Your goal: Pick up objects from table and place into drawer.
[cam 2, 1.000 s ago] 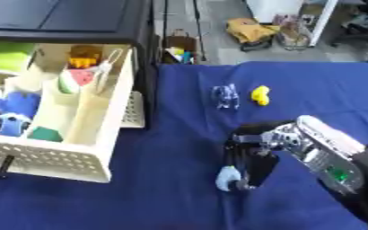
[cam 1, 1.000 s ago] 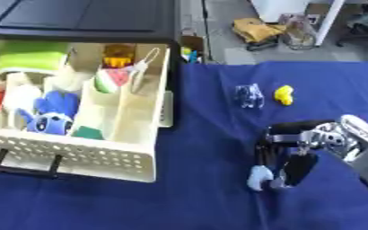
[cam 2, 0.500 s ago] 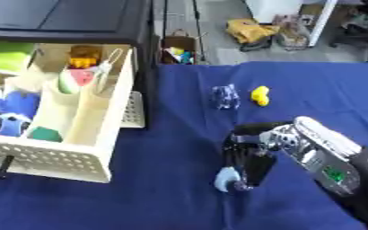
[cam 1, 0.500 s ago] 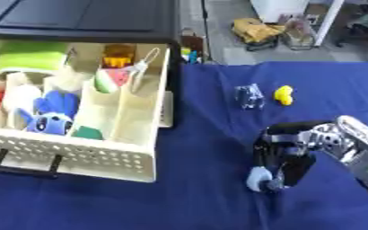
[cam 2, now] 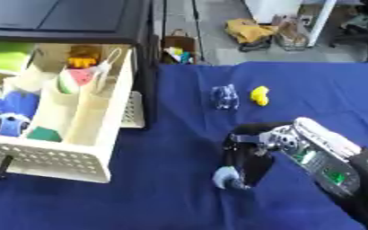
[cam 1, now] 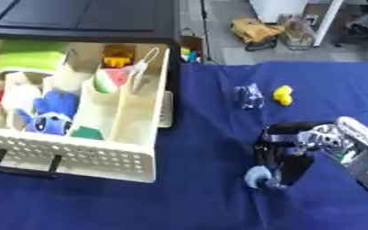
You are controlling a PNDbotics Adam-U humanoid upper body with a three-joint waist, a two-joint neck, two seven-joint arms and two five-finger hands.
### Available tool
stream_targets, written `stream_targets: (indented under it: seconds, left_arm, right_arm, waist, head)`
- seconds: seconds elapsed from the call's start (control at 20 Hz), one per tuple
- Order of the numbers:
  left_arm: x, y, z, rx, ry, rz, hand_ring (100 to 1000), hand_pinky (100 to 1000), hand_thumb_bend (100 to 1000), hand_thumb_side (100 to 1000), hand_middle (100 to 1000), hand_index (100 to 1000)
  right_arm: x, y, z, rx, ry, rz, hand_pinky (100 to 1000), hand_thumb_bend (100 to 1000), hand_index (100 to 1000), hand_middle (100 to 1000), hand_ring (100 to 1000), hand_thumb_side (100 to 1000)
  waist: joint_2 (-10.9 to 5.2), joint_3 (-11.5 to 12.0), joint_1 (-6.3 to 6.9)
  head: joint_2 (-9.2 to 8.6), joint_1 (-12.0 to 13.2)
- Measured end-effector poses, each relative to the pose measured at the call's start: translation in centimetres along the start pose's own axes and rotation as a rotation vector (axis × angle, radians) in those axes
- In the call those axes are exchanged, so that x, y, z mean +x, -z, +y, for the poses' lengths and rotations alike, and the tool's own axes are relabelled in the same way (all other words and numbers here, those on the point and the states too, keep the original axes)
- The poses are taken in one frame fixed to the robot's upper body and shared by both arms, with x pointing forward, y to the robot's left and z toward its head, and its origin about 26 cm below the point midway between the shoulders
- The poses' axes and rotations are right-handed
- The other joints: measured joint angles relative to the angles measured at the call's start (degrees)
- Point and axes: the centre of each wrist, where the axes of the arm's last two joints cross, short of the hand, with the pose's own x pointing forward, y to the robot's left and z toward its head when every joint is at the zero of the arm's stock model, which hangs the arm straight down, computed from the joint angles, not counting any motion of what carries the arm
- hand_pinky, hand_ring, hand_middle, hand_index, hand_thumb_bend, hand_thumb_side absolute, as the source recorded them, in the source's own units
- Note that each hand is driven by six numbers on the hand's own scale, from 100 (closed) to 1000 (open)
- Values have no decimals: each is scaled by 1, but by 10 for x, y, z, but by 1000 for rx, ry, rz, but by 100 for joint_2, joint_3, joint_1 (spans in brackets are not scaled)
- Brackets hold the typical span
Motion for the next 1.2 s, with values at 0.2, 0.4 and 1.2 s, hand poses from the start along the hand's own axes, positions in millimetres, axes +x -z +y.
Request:
stream_targets:
  seconds: [0.2,0.4,1.2]
  left_arm:
    - [0,0,0,0,0,0,472,366,296,1000,574,738]
    - [0,0,0,-1,1,1,472,366,296,1000,575,738]
    - [0,0,0,-4,3,4,472,365,295,1000,574,741]
  right_arm:
    - [3,-4,-3,-19,-5,-3,709,401,582,466,725,280]
    - [5,-8,-5,-37,-10,-5,706,381,572,458,718,284]
    - [26,-38,-33,-175,-79,-23,713,344,569,452,720,377]
  waist:
    - [0,0,0]
    - [-1,-4,1]
    - [-46,-34,-13]
  head:
    - [-19,0]
    - [-20,0]
    - [-25,-1]
